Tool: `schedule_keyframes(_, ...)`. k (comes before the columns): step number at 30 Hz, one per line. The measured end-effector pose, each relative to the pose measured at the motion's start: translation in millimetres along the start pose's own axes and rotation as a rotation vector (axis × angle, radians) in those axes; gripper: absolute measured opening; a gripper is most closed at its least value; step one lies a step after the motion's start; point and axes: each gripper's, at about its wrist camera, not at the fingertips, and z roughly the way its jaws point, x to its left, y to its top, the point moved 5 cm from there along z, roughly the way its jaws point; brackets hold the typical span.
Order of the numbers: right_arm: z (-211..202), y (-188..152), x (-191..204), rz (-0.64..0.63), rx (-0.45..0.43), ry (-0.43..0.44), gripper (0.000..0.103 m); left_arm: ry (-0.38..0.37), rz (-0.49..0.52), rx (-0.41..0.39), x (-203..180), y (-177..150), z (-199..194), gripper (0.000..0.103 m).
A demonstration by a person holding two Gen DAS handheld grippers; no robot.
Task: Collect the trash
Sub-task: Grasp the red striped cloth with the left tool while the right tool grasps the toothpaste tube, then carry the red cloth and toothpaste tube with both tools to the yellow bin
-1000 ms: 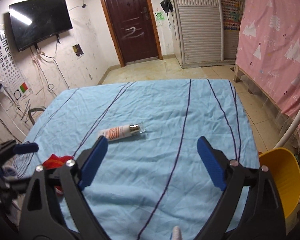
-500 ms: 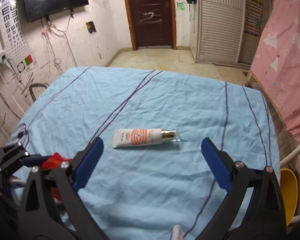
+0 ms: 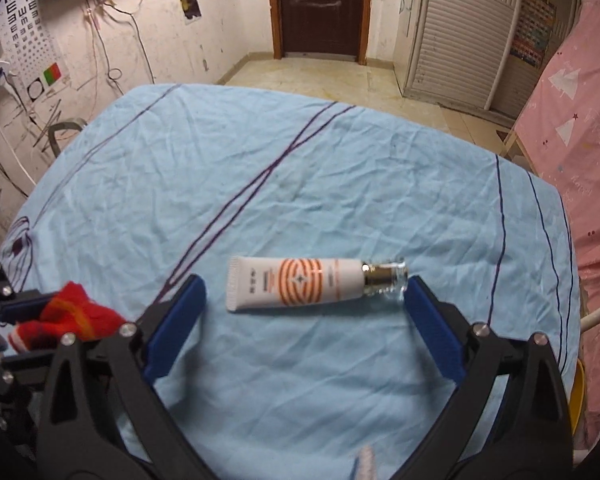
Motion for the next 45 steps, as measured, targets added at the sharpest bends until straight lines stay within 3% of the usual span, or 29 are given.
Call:
schedule_keyframes(3, -1.0, 1.1, -0.7, -0.003, -0.009, -0.012, 0.086, -0.006, -0.014, -0.001, 5.4, 0.6, -0.9, 0.02)
schedule_keyframes(10, -5.2, 3.4, -6.3, 0.018, -0.033, -0.012, 0.085, -0.019, -0.05, 0.008, 10.8, -0.1, 2.2, 0.02)
schedule_keyframes(22, -52.5, 9.3, -38.5, 0.124, -0.166, 0.005, 0.086, 0.009, -0.015, -0.028, -3.2, 18.7, -8.3, 0.021)
schedule_keyframes(36, -107.2, -32.2, -124.5, 0.332, -0.314, -0.007, 0.086, 0.019, 0.128, -0.025, -77.6, 46.5, 5.8, 0.021)
schedule_keyframes(45, -152.9, -90.2, -208.4, 0.509, -0.415, -0.099, 0.086, -0.054, 0.212, -0.032, -152.5, 70.2, 27.3, 0.021)
